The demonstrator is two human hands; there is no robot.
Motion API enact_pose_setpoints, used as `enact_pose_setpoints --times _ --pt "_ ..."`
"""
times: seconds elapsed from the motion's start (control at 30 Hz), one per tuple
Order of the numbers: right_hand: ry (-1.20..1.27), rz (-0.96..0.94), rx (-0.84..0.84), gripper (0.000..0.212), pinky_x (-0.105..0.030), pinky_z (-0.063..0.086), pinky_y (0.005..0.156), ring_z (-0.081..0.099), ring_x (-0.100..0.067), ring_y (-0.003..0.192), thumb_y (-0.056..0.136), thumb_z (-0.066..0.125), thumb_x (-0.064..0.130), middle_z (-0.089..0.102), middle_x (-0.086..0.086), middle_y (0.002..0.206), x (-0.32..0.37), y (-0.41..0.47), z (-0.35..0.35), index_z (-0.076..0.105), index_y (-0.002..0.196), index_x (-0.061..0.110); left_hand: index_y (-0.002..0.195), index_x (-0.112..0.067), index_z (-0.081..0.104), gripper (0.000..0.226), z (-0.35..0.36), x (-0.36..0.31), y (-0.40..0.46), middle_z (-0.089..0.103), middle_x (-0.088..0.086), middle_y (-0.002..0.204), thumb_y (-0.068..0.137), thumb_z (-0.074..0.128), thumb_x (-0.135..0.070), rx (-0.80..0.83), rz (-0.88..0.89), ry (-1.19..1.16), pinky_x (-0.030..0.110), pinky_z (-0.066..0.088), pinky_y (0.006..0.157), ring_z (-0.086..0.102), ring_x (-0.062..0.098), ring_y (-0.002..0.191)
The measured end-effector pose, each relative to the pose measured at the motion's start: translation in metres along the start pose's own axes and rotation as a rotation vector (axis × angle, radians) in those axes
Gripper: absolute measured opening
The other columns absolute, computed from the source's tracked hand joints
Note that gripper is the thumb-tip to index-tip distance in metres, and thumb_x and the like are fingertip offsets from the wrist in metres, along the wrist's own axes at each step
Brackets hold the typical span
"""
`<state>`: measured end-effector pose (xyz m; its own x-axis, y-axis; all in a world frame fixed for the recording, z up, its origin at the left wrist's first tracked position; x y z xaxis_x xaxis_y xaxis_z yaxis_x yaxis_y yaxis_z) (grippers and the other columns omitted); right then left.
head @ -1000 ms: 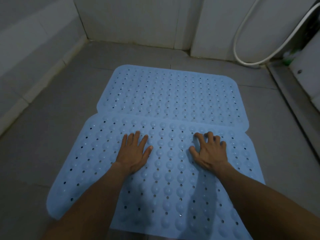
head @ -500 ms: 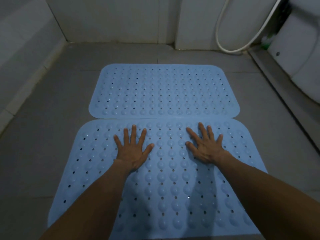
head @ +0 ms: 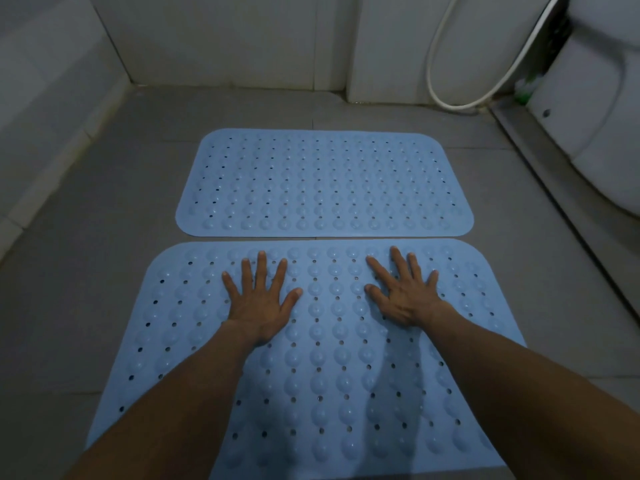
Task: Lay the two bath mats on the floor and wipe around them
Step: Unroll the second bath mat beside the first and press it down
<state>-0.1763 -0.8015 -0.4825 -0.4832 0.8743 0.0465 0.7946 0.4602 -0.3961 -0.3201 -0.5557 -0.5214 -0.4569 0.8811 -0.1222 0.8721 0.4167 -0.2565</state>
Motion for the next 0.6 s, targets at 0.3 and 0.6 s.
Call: enact_pose_setpoints --times 0.3,0.6 --pt "0.010 -0.006 -0.048 0.068 -0.073 -0.015 0.110 -0.028 -0.034 0.149 0.087 0.002 0.078 -0.035 0.003 0.161 0.005 0.007 0.010 -0.026 0.145 0.056 0.145 -0.040 -0.028 0.074 -0.003 0.005 0.009 -0.037 0.001 0.154 0.082 -0.010 -0.073 -0.012 0.021 -0.002 0.064 -0.017 0.110 -0.032 0.031 0.142" --pt "0.165 0.109 -0.163 0.093 -0.055 -0.023 0.115 -0.028 -0.028 0.150 0.081 0.008 0.088 -0.031 -0.003 0.163 -0.007 0.005 0.028 -0.022 0.154 0.038 0.137 -0.042 -0.036 0.070 0.000 0.007 0.009 -0.035 0.001 0.155 0.082 -0.009 -0.074 -0.057 0.014 -0.001 0.063 -0.016 0.112 -0.029 0.030 0.144"
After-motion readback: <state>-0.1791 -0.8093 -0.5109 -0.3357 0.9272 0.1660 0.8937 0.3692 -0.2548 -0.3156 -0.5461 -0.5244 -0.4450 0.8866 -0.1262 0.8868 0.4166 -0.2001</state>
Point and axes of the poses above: each hand's wrist, its own y-axis towards the middle knuckle, its own z-axis out of the palm, x = y × z, the point moved 1 cm from there along y, towards the middle knuckle
